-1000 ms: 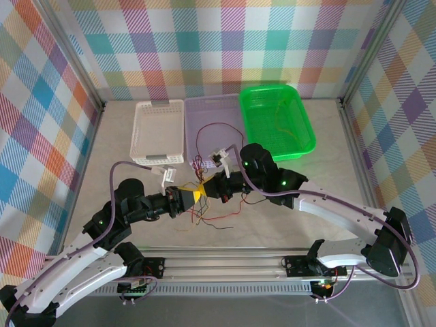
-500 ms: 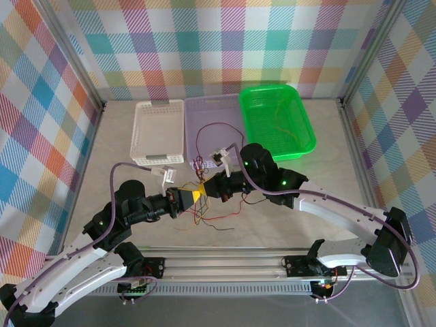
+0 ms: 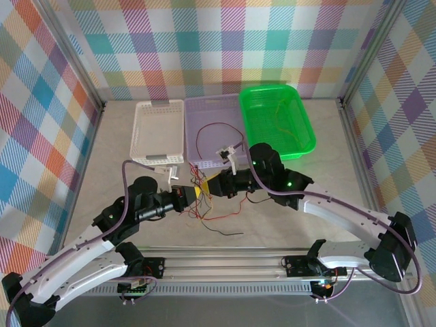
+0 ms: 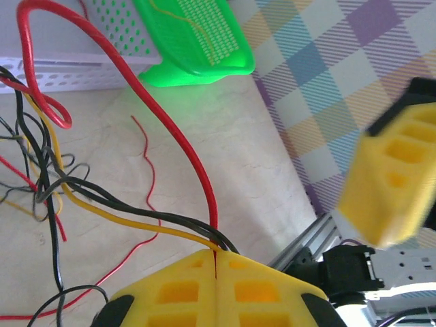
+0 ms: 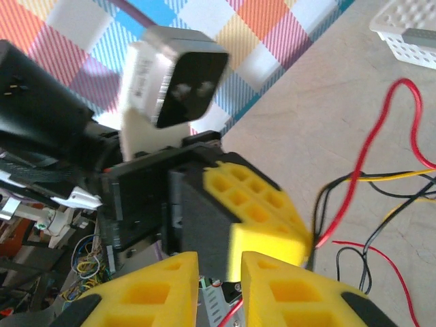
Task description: Untangle the cables
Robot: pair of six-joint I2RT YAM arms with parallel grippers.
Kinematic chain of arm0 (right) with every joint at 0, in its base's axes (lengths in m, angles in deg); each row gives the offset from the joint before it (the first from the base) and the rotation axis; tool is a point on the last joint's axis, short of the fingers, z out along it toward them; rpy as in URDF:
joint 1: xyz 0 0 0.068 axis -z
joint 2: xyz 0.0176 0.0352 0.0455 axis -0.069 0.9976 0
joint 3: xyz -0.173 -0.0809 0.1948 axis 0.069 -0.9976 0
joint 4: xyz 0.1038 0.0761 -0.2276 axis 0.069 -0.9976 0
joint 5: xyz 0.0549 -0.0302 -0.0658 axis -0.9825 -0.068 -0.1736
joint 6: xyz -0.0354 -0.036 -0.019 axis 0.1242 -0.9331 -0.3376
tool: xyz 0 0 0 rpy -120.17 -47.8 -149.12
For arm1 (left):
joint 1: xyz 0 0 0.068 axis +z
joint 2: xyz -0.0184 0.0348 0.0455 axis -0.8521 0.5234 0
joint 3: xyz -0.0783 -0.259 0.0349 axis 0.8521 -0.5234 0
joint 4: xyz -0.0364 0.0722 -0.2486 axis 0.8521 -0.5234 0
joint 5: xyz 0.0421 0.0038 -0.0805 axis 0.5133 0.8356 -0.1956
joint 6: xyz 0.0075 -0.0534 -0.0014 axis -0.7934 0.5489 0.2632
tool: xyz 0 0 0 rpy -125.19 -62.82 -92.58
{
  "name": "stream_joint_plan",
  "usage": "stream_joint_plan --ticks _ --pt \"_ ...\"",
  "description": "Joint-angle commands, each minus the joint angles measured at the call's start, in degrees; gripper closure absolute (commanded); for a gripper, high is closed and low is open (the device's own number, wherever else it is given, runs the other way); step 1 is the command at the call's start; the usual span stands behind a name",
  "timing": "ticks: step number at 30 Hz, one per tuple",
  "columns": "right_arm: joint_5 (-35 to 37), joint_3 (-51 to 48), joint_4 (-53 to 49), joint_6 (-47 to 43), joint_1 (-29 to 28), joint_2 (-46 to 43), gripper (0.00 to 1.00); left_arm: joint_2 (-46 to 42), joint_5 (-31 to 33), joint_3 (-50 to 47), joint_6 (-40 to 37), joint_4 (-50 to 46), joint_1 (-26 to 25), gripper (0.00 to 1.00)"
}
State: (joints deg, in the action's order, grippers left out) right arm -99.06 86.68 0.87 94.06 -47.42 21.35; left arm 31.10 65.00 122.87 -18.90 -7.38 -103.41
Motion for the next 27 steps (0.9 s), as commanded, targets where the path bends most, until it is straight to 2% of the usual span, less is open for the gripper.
stream_joint_plan --ticks 1,5,8,21,27 --pt "-1.09 -0.66 1.59 -0.90 -0.01 -1.46 0.74 -0.42 2.12 1.89 0.62 -0.15 -0.21 1.00" --pt "0.88 -2.20 0.13 -2.90 0.05 -1.23 0.58 -0.22 1.81 2.85 0.60 -0.59 -0.23 1.00" --pt "2.07 -3.52 -0.24 -4.16 0.00 -0.21 0.53 -0.16 1.70 3.41 0.40 -0.87 -0.21 1.00" --pt "0.62 -6.99 12.09 0.50 -0.04 6.41 0.54 0.37 1.35 3.81 0.53 -2.94 -0.21 1.00" --pt "0.14 -7.29 15.33 2.49 -0.04 8.53 0.64 0.30 1.35 3.48 0.53 -3.08 -0.29 1.00"
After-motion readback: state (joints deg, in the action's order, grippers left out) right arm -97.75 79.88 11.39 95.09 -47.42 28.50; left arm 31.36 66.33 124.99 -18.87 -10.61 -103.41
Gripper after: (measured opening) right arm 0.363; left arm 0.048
